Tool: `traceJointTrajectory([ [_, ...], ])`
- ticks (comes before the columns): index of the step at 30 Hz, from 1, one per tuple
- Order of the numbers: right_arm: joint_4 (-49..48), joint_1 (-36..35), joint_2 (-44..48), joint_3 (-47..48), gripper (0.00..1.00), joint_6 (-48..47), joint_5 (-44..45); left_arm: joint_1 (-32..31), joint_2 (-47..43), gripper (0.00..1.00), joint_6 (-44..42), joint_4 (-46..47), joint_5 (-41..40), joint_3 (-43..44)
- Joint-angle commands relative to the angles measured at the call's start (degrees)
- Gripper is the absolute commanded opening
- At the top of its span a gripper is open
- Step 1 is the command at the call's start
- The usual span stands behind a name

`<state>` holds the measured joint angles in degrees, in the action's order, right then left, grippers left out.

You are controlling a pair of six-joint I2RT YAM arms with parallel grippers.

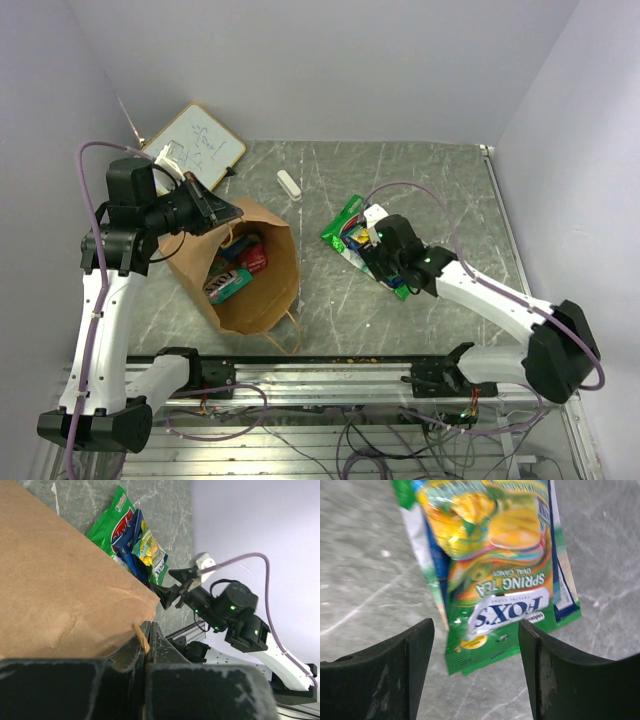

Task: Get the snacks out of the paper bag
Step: Place the snack at the center of the board.

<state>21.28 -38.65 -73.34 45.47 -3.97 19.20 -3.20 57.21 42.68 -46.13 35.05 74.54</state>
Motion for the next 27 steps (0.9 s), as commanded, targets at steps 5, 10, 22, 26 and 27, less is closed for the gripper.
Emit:
traceJointTrajectory([
  [5, -7.7, -4.4, 11.7, 3.6, 0.71, -5.5, -25.3, 0.1, -1.5, 0.07, -0.8, 0.1, 1.0, 0.3],
  [10, -11.3, -11.3, 11.0, 6.6, 0.71, -9.0, -34.7, 0.1, -2.9, 0.07, -0.5, -0.2, 0.6, -1.1],
  [22, -11.0, -27.9, -0.6, 17.2, 0.71, -23.7, -35.0, 0.1, -5.5, 0.07, 0.0, -1.3, -0.1, -2.9],
  [26, -14.3, -29.7, -3.8, 17.4, 0.7, -28.4, -35.9, 0.1, -5.9, 0.07, 0.2, -1.2, -0.1, -3.2],
  [27, -15.1, -30.0, -5.0, 17.4, 0.7, -29.8, -35.6, 0.1, -5.9, 0.07, 0.2, -1.2, -0.1, -3.3],
])
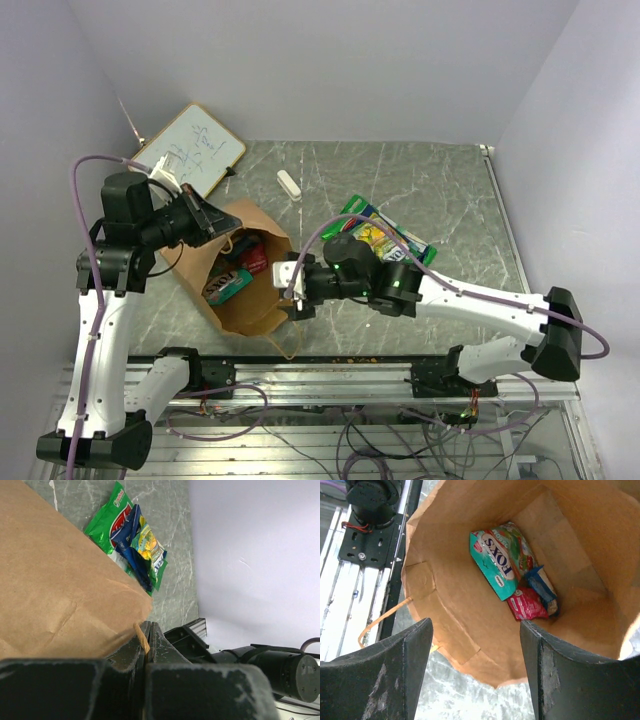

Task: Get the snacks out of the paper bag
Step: Place the snack at the center of the board, then take out the snack from the paper bag.

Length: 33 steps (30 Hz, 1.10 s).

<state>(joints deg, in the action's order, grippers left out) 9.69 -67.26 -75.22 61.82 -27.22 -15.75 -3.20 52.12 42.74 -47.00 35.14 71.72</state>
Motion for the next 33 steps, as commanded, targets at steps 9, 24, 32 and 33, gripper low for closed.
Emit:
traceJointTrajectory([
  [9, -10.6, -1.9, -14.6, 2.7, 0.68, -20.1, -0.1, 0.1, -0.3, 0.07, -1.2, -2.7, 0.0, 1.1],
  [24, -21.1, -1.8, -35.8, 11.2, 0.7, -27.8, -1.1, 0.1, 0.9, 0.07, -4.2, -2.4, 4.5, 0.8],
  [32, -22.3, -1.2, -40.1, 12.0, 0.72, -28.6, -0.7, 0.1, 3.2, 0.07, -7.9, -7.2, 4.8, 4.4],
  [33, -22.3, -1.1, -40.2, 12.3, 0.72, -28.7, -0.5, 0.1, 3.3, 0.07, -7.7, -7.3, 4.9, 4.3],
])
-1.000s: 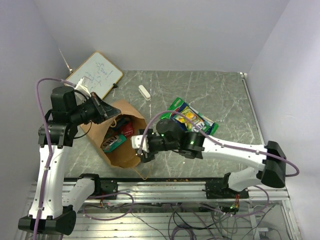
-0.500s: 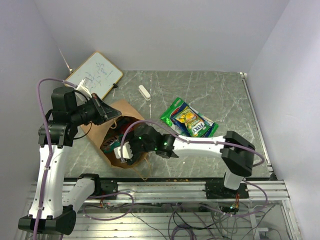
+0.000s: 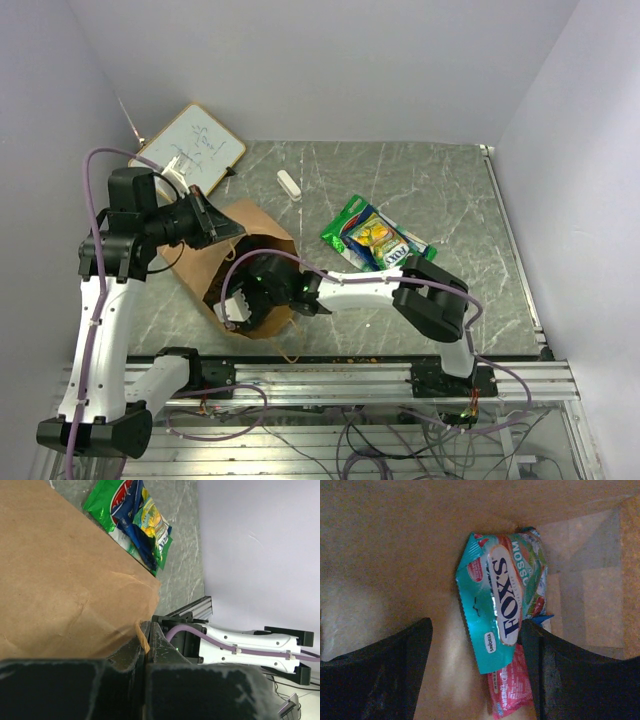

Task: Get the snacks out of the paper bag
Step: Take out the snack from the paper bag.

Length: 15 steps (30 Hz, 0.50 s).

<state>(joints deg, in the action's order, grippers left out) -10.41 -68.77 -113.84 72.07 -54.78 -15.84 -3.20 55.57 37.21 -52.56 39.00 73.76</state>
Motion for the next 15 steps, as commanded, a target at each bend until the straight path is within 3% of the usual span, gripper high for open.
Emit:
traceJointTrajectory([
  [1, -2.8, 0.4, -3.3, 2.2, 0.72, -1.1, -0.4, 0.1, -0.1, 0.07, -2.0, -2.0, 1.2, 2.2],
  [15, -7.5, 0.9, -14.6, 11.9, 0.7, -2.7, -1.0, 0.1, -0.7, 0.07, 1.5, -1.6, 4.4, -0.5],
])
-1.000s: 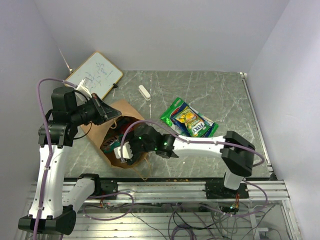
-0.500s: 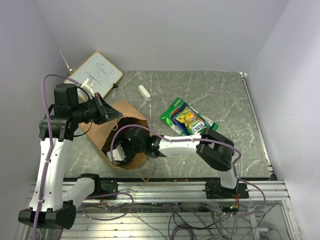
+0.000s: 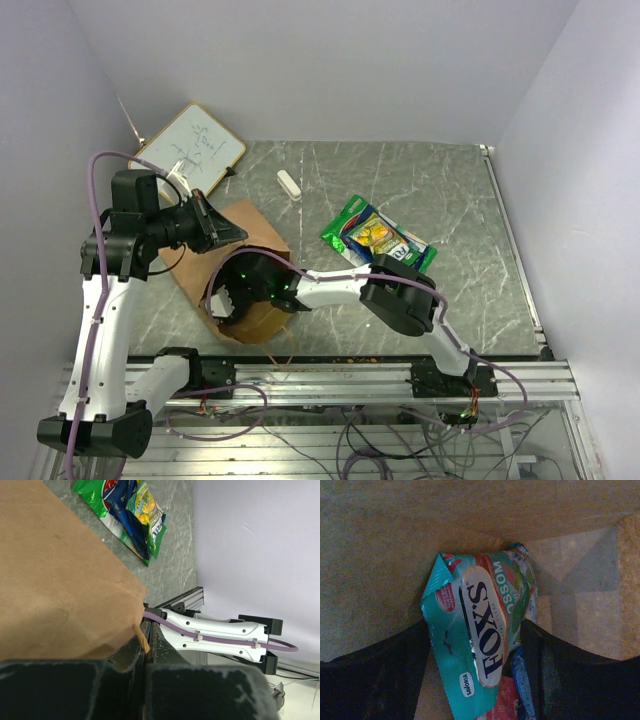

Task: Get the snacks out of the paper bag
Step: Take out the snack from the paper bag.

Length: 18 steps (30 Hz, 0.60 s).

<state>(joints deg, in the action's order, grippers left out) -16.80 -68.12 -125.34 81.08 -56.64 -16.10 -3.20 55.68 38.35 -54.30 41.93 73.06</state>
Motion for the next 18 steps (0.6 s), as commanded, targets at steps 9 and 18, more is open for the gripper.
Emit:
traceJointTrajectory([
  [9, -2.6, 0.7, -3.2, 2.9, 0.37, 1.1, -1.3, 0.1, -1.1, 0.07, 1.1, 1.1, 0.8, 0.7],
  [18, -5.2, 2.3, 0.8, -0.5, 0.11, 7.0, -1.4, 0.1, -2.9, 0.07, 2.0, 1.4, -1.4, -0.2],
])
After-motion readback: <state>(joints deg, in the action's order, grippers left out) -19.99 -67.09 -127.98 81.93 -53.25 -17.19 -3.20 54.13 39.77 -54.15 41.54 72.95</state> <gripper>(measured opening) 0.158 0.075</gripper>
